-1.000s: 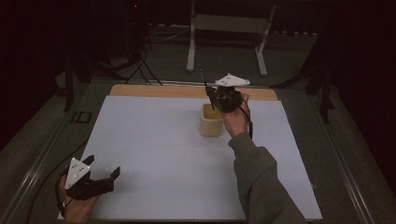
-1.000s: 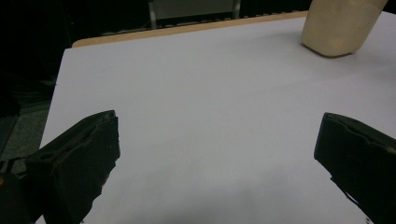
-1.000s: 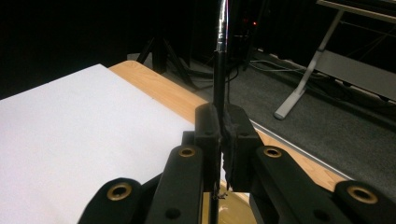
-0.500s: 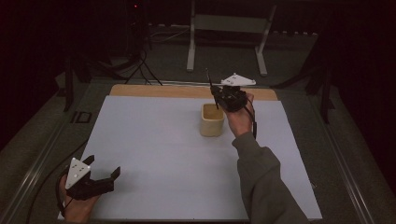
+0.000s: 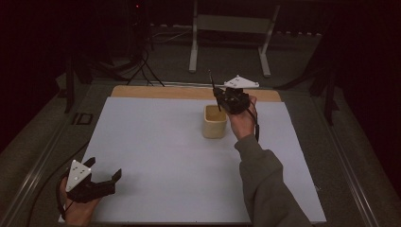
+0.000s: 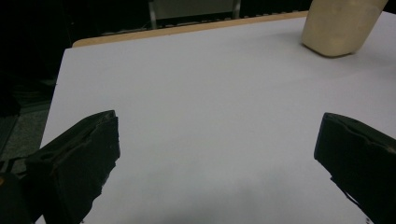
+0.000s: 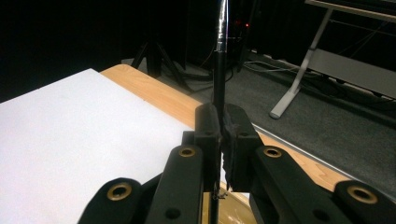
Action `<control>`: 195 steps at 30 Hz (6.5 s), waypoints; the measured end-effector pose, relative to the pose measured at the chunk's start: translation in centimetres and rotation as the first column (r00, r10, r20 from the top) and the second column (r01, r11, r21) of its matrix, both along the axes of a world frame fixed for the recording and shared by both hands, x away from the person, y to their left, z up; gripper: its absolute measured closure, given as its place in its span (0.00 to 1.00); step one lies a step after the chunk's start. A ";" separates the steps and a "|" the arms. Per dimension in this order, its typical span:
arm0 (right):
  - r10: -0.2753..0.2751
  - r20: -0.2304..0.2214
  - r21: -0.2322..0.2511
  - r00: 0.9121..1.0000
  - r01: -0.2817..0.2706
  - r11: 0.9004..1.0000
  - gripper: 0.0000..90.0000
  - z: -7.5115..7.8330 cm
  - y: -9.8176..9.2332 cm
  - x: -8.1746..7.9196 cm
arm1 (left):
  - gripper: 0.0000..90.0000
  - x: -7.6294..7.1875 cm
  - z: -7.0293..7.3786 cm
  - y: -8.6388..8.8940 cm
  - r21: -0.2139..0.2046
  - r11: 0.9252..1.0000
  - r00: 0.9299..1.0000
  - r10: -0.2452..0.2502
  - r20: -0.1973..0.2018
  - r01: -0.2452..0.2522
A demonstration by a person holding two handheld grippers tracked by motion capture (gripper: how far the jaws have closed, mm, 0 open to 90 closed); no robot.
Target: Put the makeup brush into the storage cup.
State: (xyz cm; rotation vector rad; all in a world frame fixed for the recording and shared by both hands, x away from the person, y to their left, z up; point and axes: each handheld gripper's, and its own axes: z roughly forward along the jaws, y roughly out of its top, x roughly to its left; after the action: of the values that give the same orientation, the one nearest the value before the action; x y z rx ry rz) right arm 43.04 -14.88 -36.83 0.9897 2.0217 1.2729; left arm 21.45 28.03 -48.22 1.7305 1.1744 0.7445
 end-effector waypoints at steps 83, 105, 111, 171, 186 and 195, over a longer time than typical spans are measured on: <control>0.067 -0.168 0.005 0.984 -0.067 0.998 0.11 -4.3 -1.7 -0.2 | 0.02 0.0 0.0 0.0 -0.002 1.000 1.000 0.001 0.000 -0.001; 0.056 -0.149 0.003 0.987 -0.056 0.998 0.11 -4.1 -3.7 -1.1 | 0.02 -0.1 0.0 0.1 -0.003 1.000 1.000 0.006 0.000 -0.006; 0.043 -0.150 0.021 0.988 -0.041 0.999 0.11 -4.5 -4.8 -1.6 | 0.02 -0.1 0.0 0.1 0.000 1.000 1.000 0.003 -0.001 -0.003; -0.004 -0.161 0.068 0.987 0.015 0.998 0.11 -10.8 -15.5 -11.8 | 0.02 -0.1 0.0 -0.1 0.004 1.000 1.000 -0.002 -0.004 0.002; 0.012 -0.151 0.081 0.988 0.000 0.997 0.11 -11.1 -16.6 -14.2 | 0.02 -0.1 0.0 -0.2 0.002 1.000 1.000 -0.005 0.000 0.005; 0.019 -0.138 0.095 0.990 -0.005 0.995 0.11 -11.2 -17.3 -15.5 | 0.02 -0.2 0.1 -0.1 -0.005 1.000 1.000 -0.011 0.004 0.011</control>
State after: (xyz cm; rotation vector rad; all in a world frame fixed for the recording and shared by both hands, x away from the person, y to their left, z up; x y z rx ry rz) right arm 27.51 -32.15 -48.04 1.1403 2.0901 1.3506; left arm 21.28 27.95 -48.16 1.7293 1.1625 0.7377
